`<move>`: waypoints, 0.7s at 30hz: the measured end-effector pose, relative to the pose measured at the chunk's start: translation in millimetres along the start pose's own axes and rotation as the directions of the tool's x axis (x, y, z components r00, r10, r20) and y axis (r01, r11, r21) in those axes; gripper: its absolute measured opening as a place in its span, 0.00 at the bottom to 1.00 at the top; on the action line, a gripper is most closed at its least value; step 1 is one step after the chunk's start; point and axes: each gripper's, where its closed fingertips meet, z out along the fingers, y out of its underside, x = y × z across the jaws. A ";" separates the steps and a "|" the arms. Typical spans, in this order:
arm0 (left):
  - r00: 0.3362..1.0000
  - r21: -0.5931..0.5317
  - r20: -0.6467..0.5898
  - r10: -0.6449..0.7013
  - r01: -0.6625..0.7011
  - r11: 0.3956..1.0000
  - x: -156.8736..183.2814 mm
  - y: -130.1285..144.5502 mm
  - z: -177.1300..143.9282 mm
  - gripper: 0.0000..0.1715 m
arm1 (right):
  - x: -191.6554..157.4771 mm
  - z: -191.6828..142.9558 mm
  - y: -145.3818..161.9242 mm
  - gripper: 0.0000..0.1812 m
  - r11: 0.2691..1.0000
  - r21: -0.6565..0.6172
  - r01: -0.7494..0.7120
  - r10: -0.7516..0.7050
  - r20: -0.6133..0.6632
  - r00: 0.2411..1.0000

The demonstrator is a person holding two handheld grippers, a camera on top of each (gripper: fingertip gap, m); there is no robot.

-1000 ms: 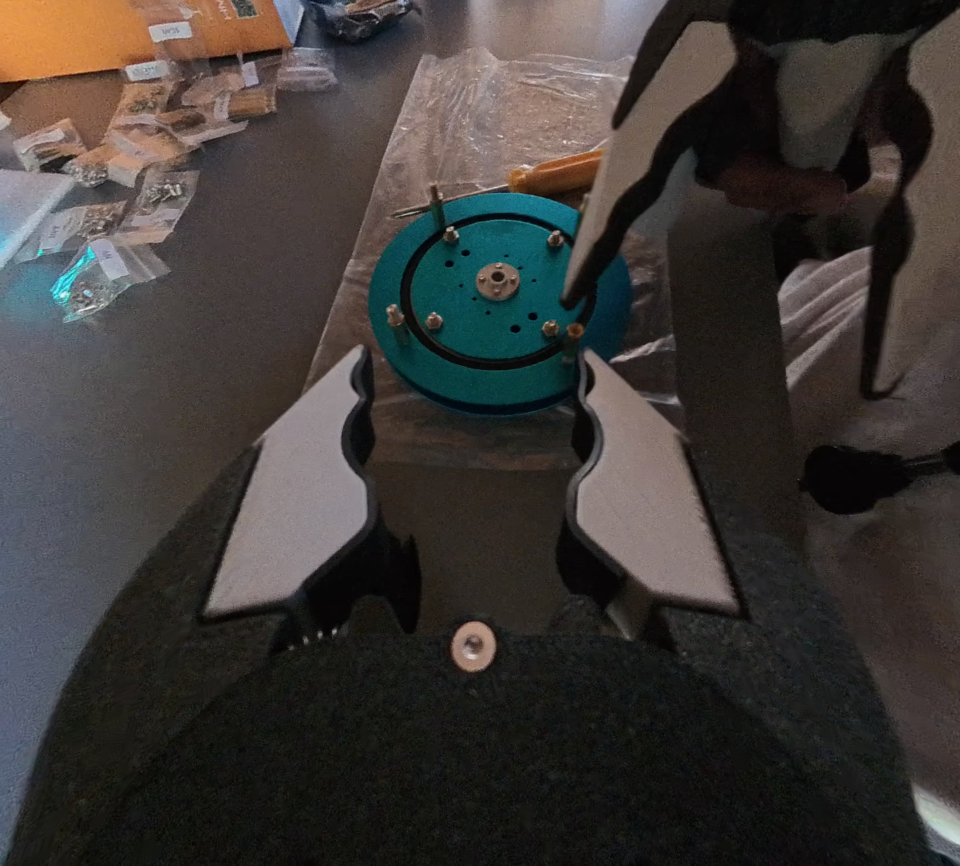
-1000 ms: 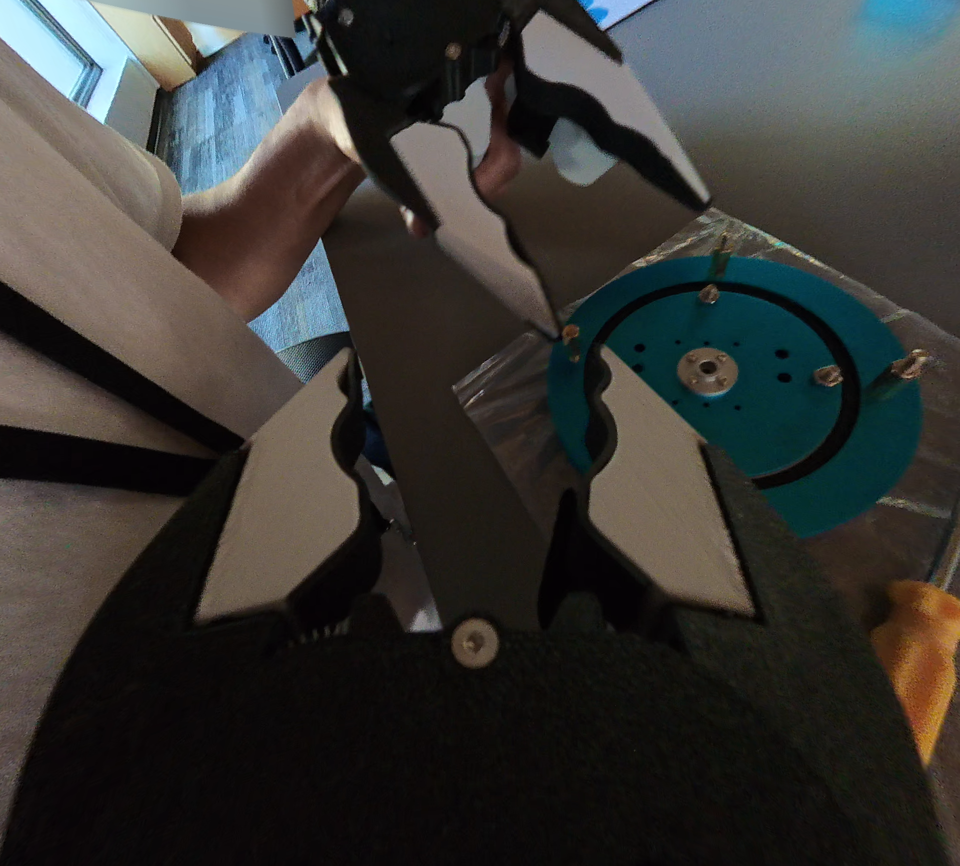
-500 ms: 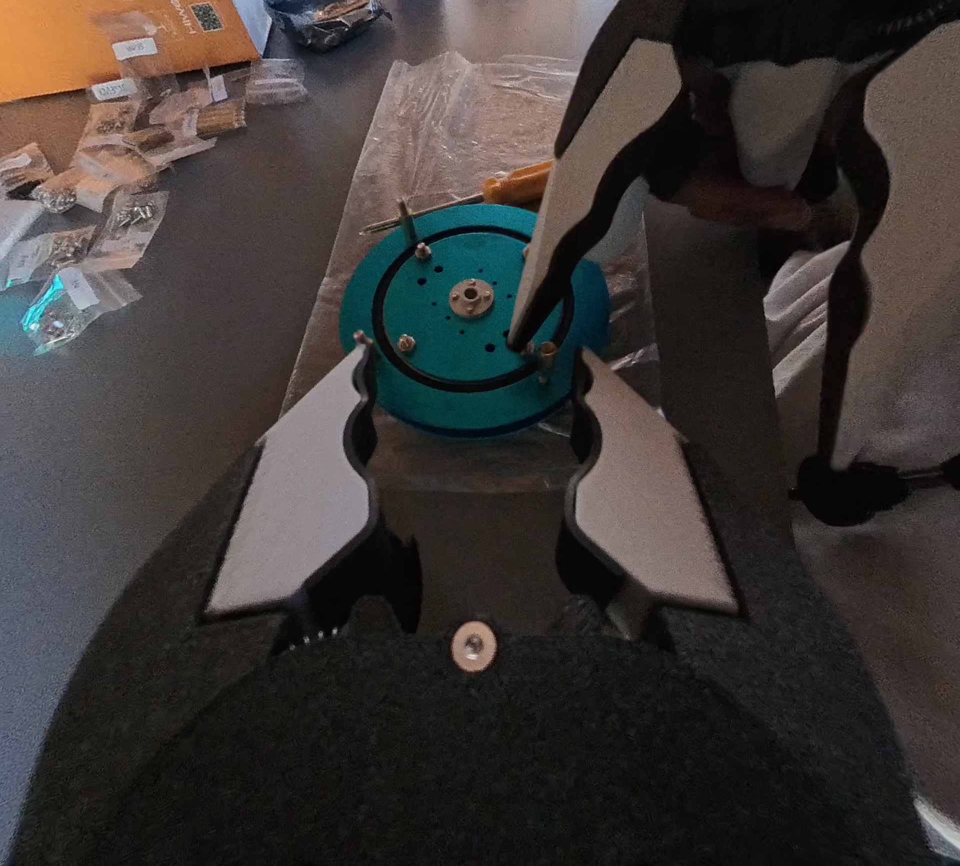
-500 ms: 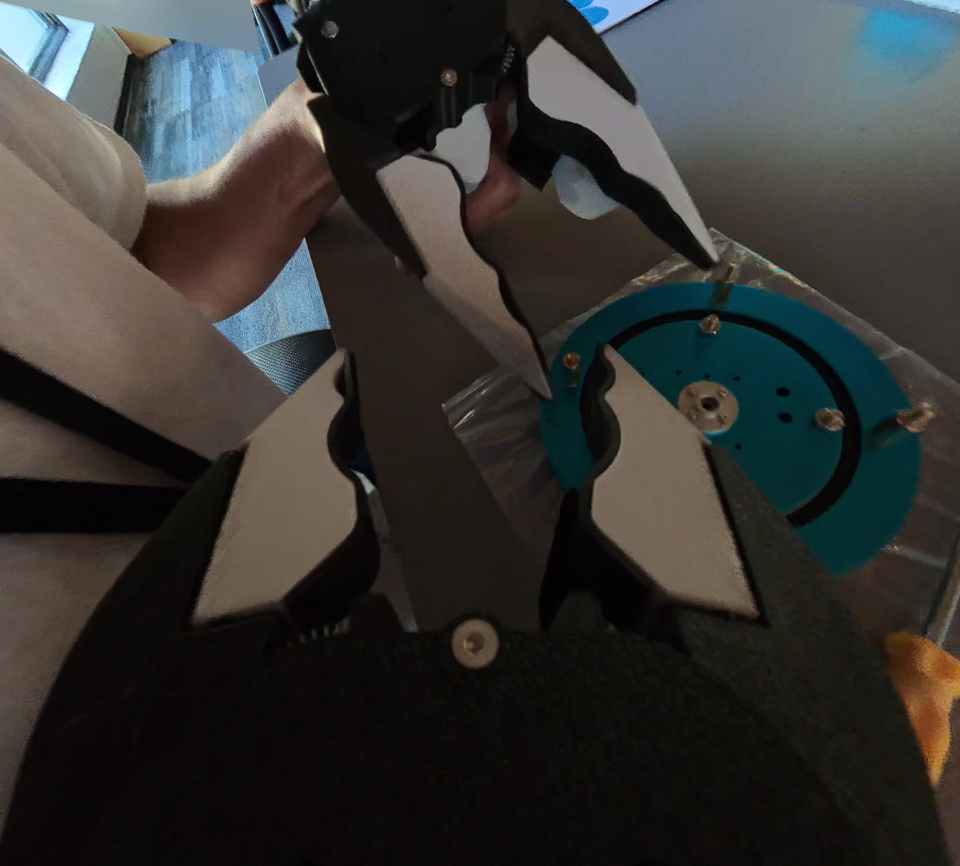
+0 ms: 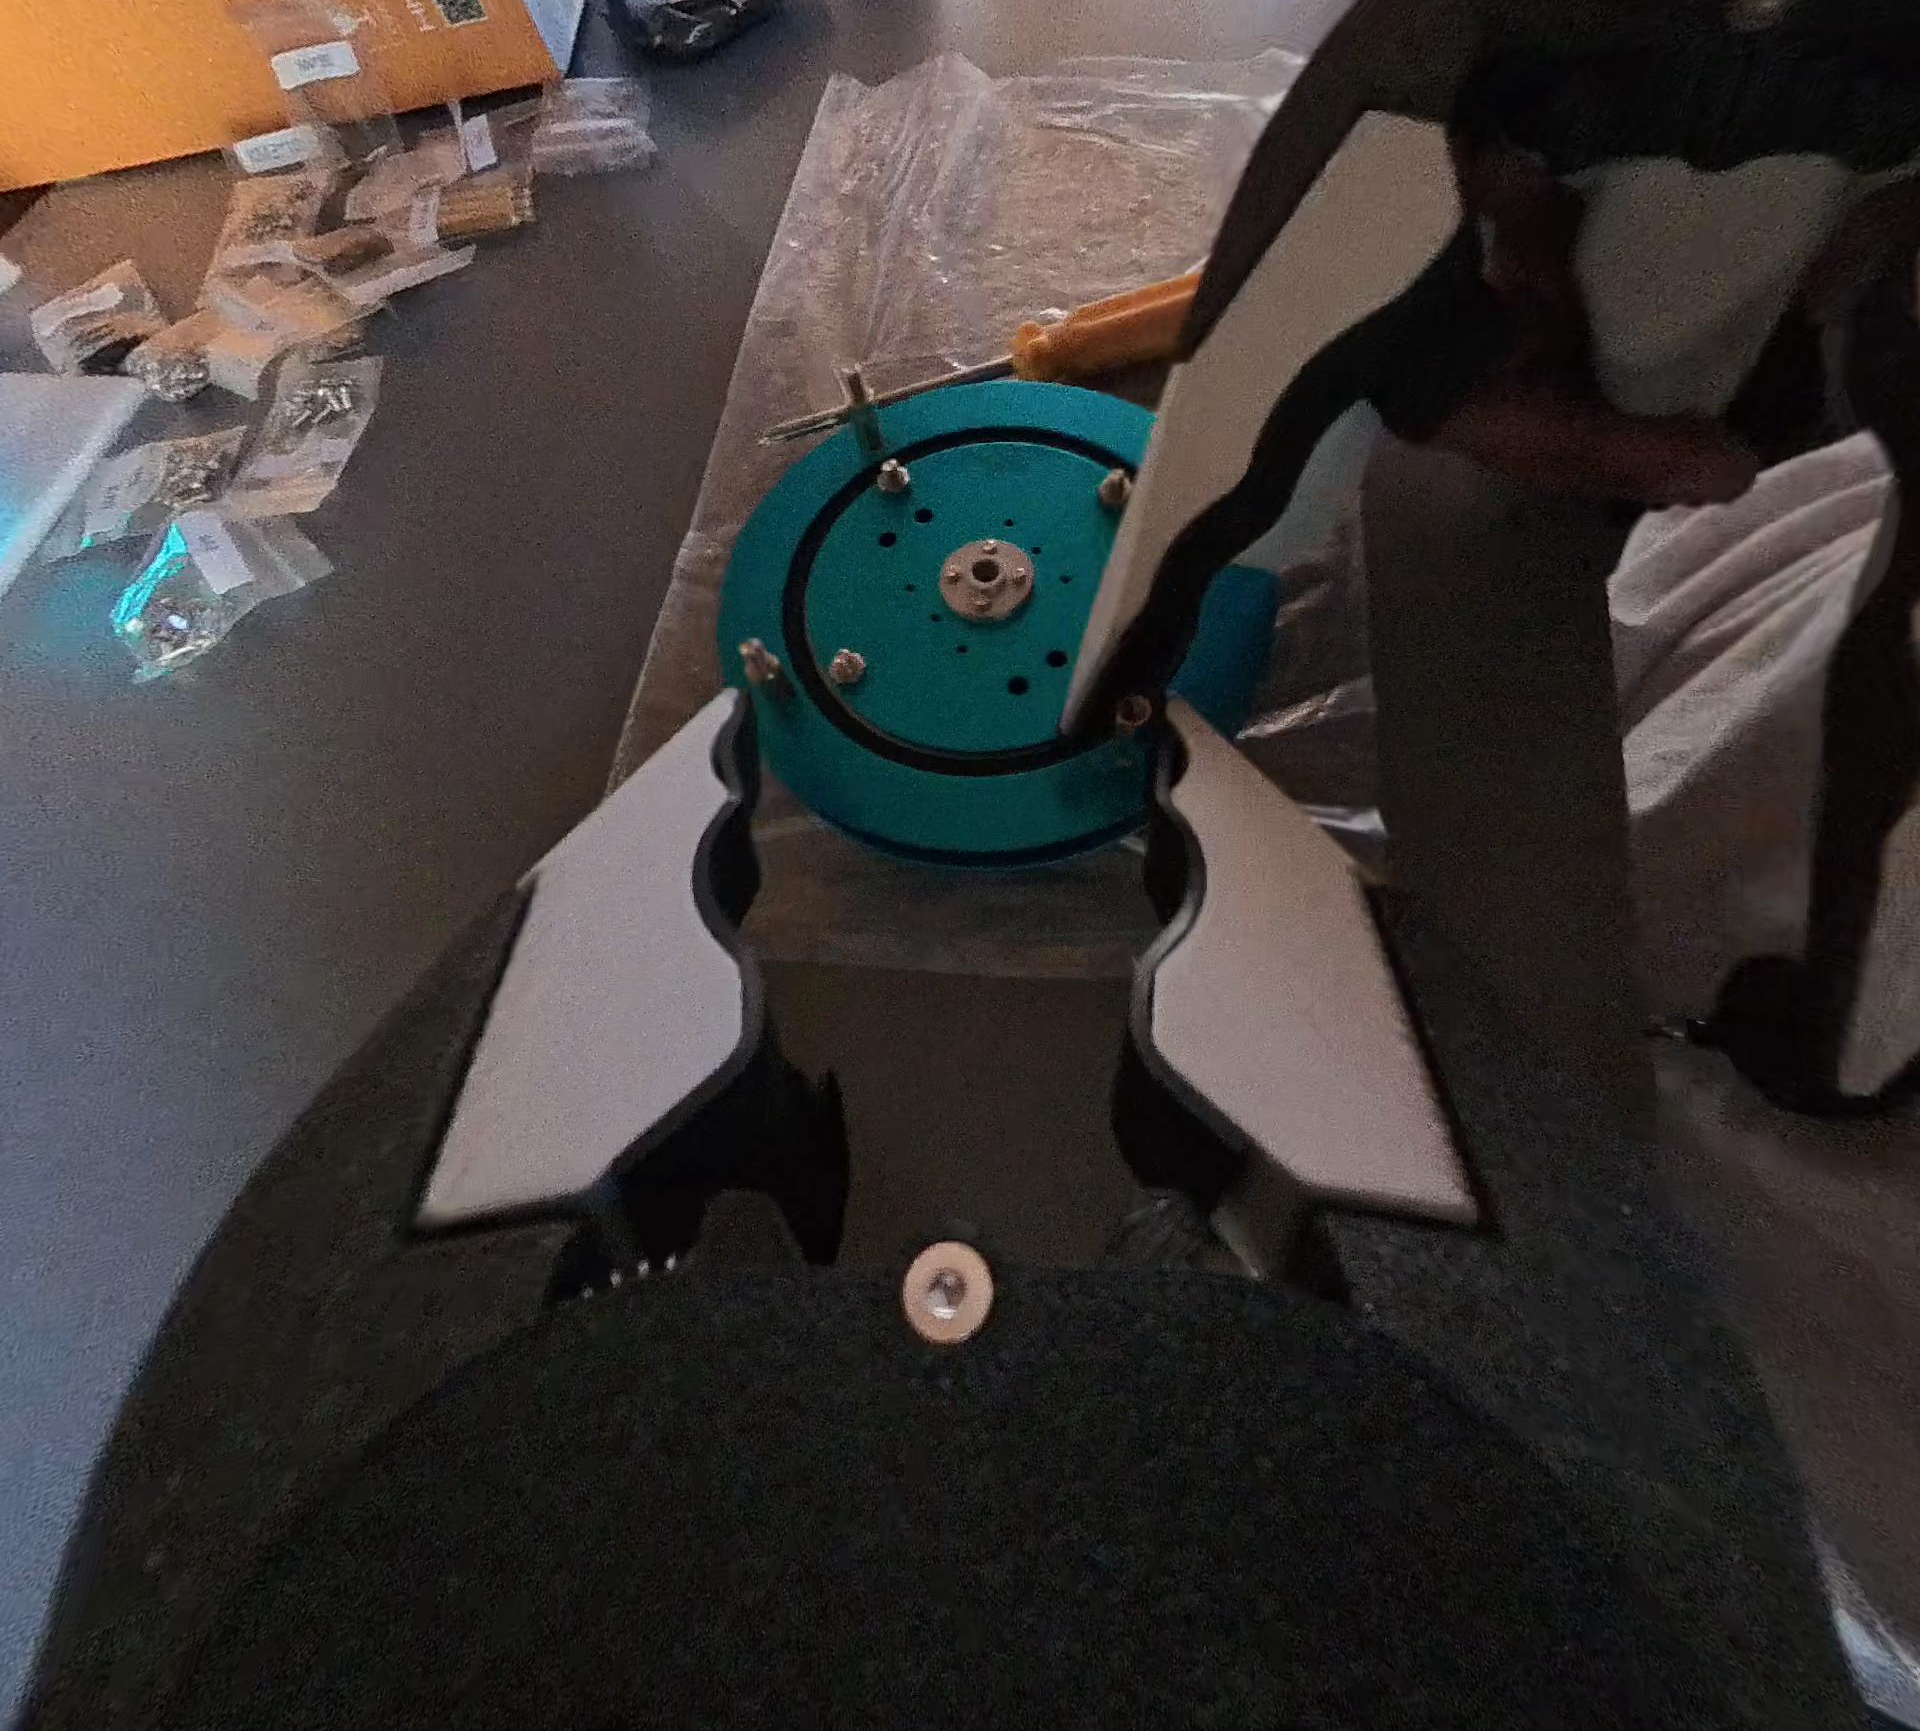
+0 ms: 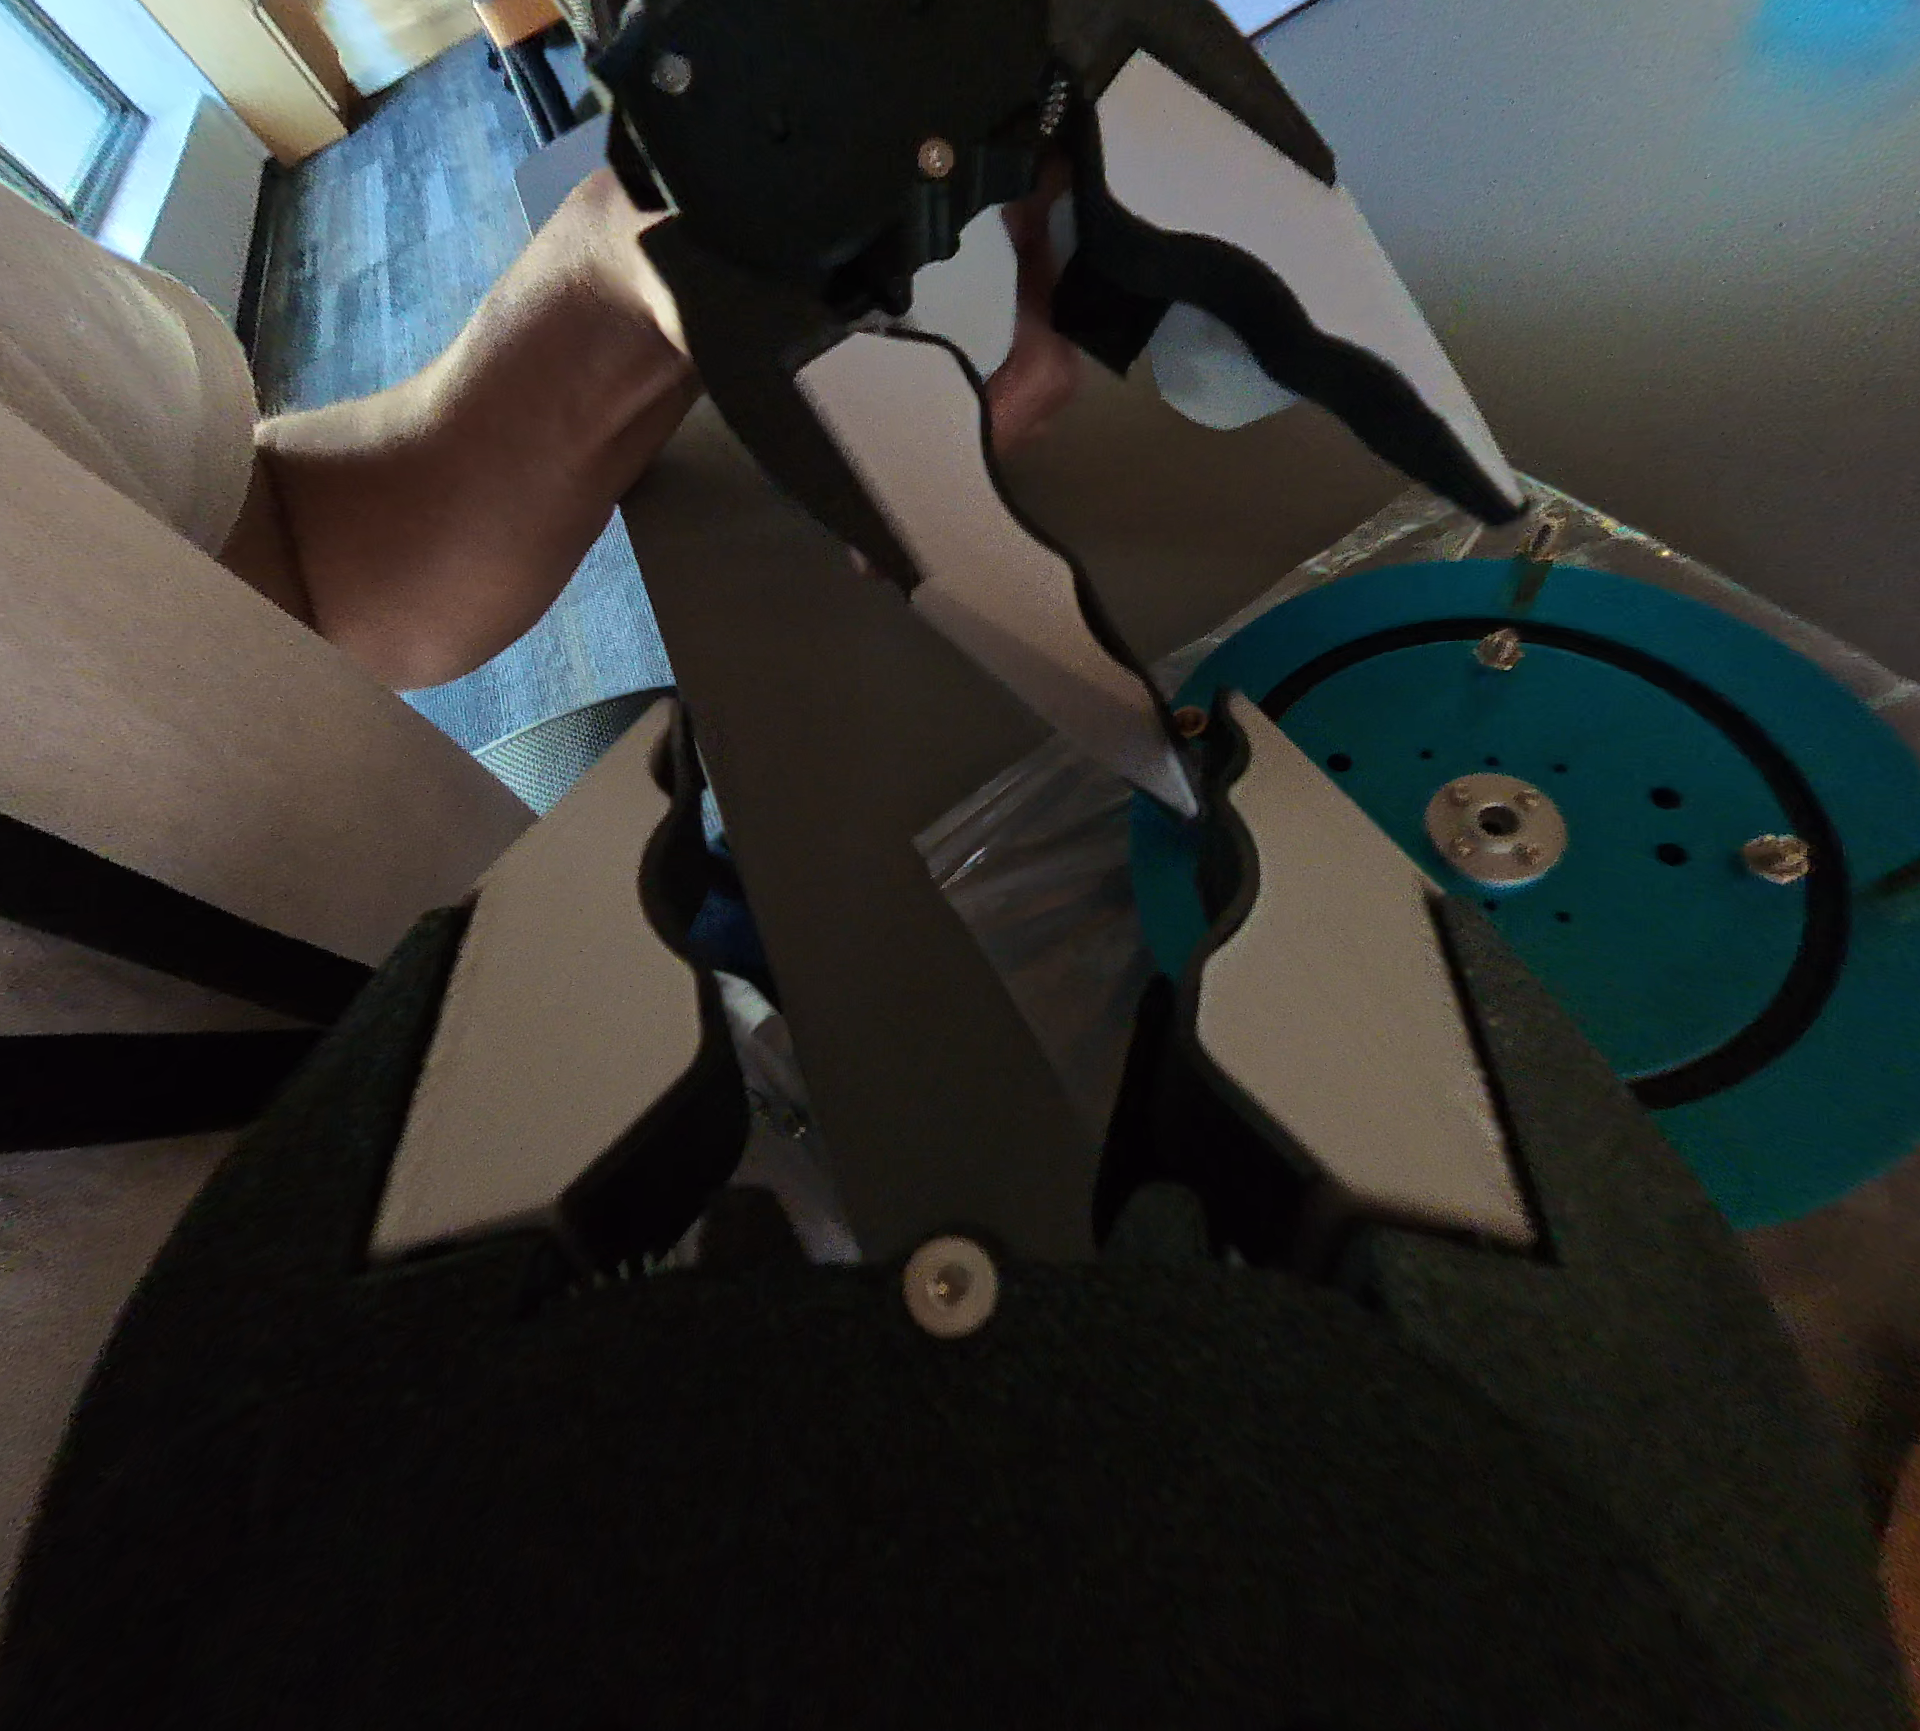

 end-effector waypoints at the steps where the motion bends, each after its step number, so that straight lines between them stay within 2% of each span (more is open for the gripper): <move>1: 1.000 -0.004 -0.004 -0.015 0.015 1.000 -3.8 2.3 -2.6 0.46 | -1.4 -2.1 1.9 0.54 1.000 0.002 -0.007 0.007 -0.006 1.000; 3: 0.999 -0.001 0.005 -0.052 0.052 0.999 -11.8 8.9 -10.7 0.48 | -2.7 -10.2 9.5 0.48 1.000 -0.023 -0.008 0.008 -0.019 1.000; 5: 0.998 0.024 0.011 -0.064 0.064 0.998 -13.3 10.0 -16.0 0.43 | -1.1 -16.4 5.6 0.49 1.000 0.008 -0.022 0.022 -0.041 0.999; 7: 0.998 0.056 -0.031 -0.056 0.058 0.997 -1.4 2.1 -15.5 0.43 | 2.9 -14.5 -4.1 0.52 0.999 0.049 -0.009 0.012 -0.062 0.998; 11: 1.000 0.026 -0.022 -0.002 0.003 1.000 2.6 -1.7 -4.4 0.43 | 4.3 5.5 -8.6 0.55 1.000 0.025 0.000 0.001 -0.065 0.998; 13: 1.000 0.022 0.004 -0.002 0.002 1.000 -5.2 -2.5 -4.2 0.42 | 2.2 10.0 -6.2 0.55 1.000 0.018 -0.018 0.019 -0.064 0.998; 15: 1.000 0.010 0.016 -0.022 0.022 1.000 -13.6 5.7 -10.6 0.46 | 0.8 3.5 -1.7 0.55 1.000 0.006 -0.028 0.028 -0.079 0.996; 17: 0.997 0.006 0.057 -0.049 0.049 0.999 -25.6 16.2 -20.4 0.41 | -2.0 -6.9 -0.8 0.50 0.999 0.019 -0.041 0.042 -0.076 0.996; 21: 0.999 0.031 -0.013 -0.046 0.046 0.998 -10.2 10.6 -16.3 0.41 | 7.4 -4.5 -8.3 0.54 0.998 0.045 -0.044 0.049 -0.096 0.994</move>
